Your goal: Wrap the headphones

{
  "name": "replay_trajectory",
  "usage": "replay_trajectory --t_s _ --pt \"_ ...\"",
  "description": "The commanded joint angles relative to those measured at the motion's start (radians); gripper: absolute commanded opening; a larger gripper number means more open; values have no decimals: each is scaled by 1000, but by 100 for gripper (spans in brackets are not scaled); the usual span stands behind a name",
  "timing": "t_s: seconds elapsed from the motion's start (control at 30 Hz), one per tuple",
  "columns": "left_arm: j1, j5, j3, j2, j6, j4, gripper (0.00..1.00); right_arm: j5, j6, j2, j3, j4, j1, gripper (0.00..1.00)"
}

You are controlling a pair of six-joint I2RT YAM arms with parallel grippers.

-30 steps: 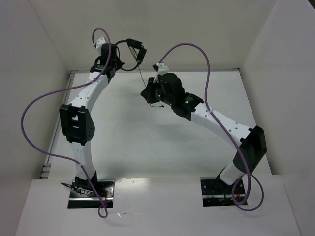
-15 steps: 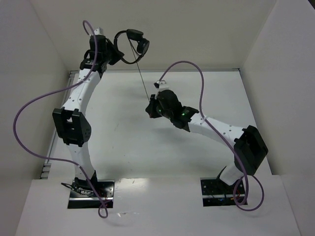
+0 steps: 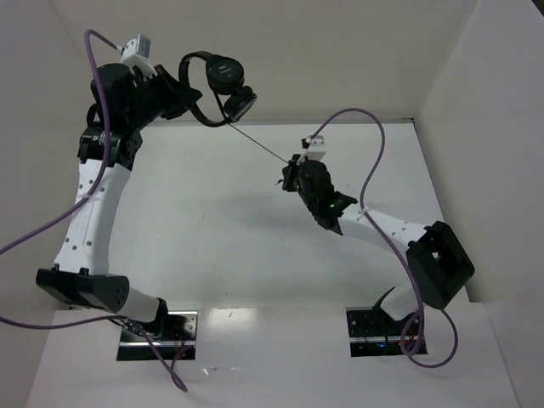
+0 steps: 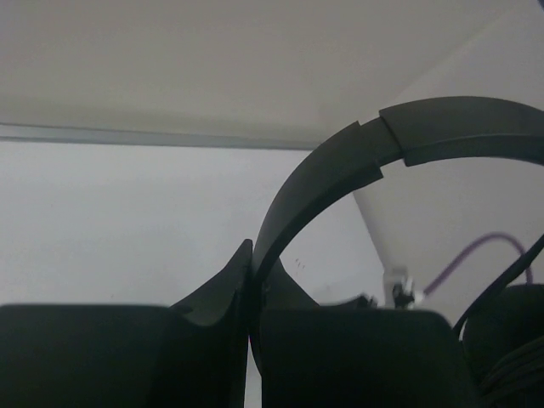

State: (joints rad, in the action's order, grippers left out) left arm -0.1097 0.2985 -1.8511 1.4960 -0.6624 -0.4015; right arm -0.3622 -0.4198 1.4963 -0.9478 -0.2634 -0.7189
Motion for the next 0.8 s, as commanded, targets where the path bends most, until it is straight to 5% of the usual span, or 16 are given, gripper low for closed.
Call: replay_trajectory --t_s 0.0,0.43,0.77 --pt "18 80 16 -123 27 12 1 -92 53 22 52 -101 99 1" --pt "18 353 277 -284 52 -17 1 5 150 111 -20 -298 161 1" --pt "18 304 291 -293 -3 -17 1 28 119 150 -48 -355 171 1"
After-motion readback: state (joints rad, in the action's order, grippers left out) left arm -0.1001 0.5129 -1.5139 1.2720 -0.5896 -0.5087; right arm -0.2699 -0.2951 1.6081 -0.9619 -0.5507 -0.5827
